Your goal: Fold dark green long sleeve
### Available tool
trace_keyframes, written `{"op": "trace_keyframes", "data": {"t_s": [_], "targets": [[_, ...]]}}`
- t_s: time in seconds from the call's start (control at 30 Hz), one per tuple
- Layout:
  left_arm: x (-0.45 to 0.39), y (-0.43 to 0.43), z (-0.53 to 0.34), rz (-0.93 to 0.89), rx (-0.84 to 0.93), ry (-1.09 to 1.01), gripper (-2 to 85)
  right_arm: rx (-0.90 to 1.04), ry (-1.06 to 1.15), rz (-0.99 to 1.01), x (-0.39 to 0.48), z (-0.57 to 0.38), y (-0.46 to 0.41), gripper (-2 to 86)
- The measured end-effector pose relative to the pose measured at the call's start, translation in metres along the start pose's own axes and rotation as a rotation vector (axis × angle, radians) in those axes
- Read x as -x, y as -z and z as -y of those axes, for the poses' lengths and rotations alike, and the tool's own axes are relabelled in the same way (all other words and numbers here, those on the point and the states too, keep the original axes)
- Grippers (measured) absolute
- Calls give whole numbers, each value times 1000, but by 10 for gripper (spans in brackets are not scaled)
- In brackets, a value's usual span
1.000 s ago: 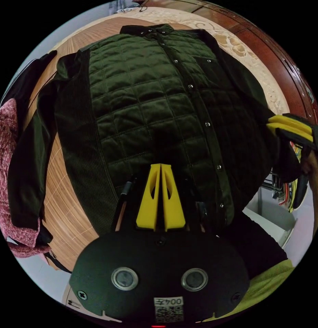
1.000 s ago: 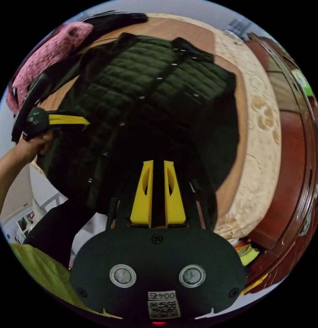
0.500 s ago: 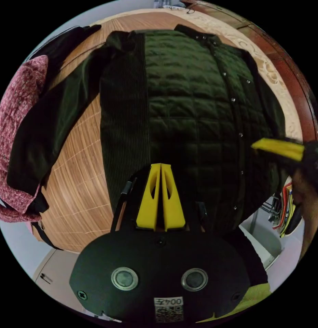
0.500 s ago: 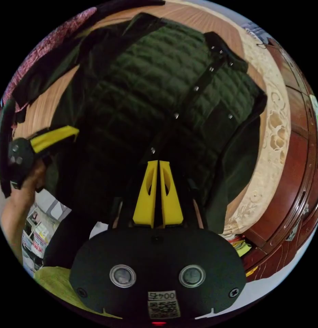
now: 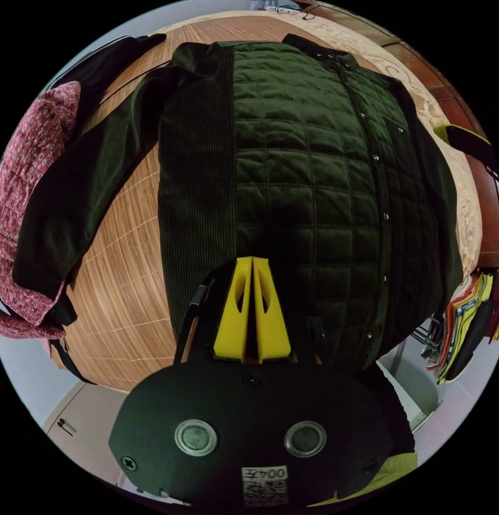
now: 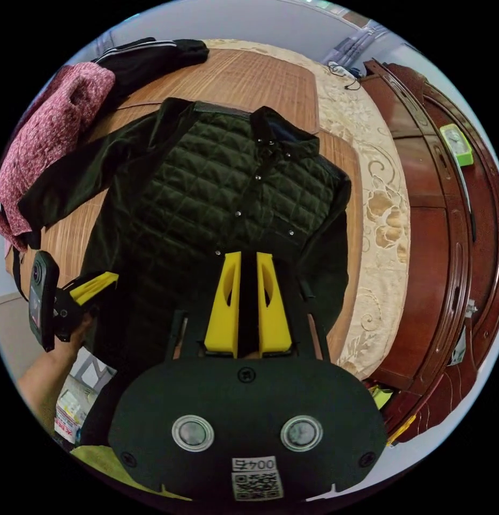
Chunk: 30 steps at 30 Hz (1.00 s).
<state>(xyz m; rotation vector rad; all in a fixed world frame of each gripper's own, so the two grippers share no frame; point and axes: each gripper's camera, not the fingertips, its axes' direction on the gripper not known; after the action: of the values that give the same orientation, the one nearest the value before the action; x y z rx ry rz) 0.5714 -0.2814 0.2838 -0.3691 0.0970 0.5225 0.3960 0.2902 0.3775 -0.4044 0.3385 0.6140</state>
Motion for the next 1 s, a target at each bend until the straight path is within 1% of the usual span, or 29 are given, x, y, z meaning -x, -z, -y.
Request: {"op": "trace_keyframes", "data": {"t_s": [0.1, 0.2, 0.27, 0.33, 0.53, 0.67, 0.73, 0.87, 1.0], "targets": [[-5, -1, -10, 14, 5, -9, 4, -3, -38, -6, -33, -14, -1, 67], [-3, 4, -20, -18, 15, 6, 6, 0, -61, 14, -62, -31, -6, 74], [1, 14, -27, -27, -9, 23, 9, 24, -62, 63, -76, -45, -18, 76], [13, 35, -36, 32, -81, 87, 13, 49, -52, 95, -79, -56, -31, 76], [68, 64, -58, 105, -155, 305, 32, 115, 15, 140, -64, -84, -71, 80], [89, 75, -74, 212, -193, 352, 32, 163, 17, 52, -67, -100, -94, 109], [99, 80, -86, 254, -214, 359, 23, 187, 10, 45, -78, -110, -100, 110], [107, 84, -100, 258, -235, 339, 16, 132, -29, -17, -117, -151, -87, 114], [112, 81, -115, 242, -244, 317, 13, 216, -78, -80, -150, -196, -101, 129]]}}
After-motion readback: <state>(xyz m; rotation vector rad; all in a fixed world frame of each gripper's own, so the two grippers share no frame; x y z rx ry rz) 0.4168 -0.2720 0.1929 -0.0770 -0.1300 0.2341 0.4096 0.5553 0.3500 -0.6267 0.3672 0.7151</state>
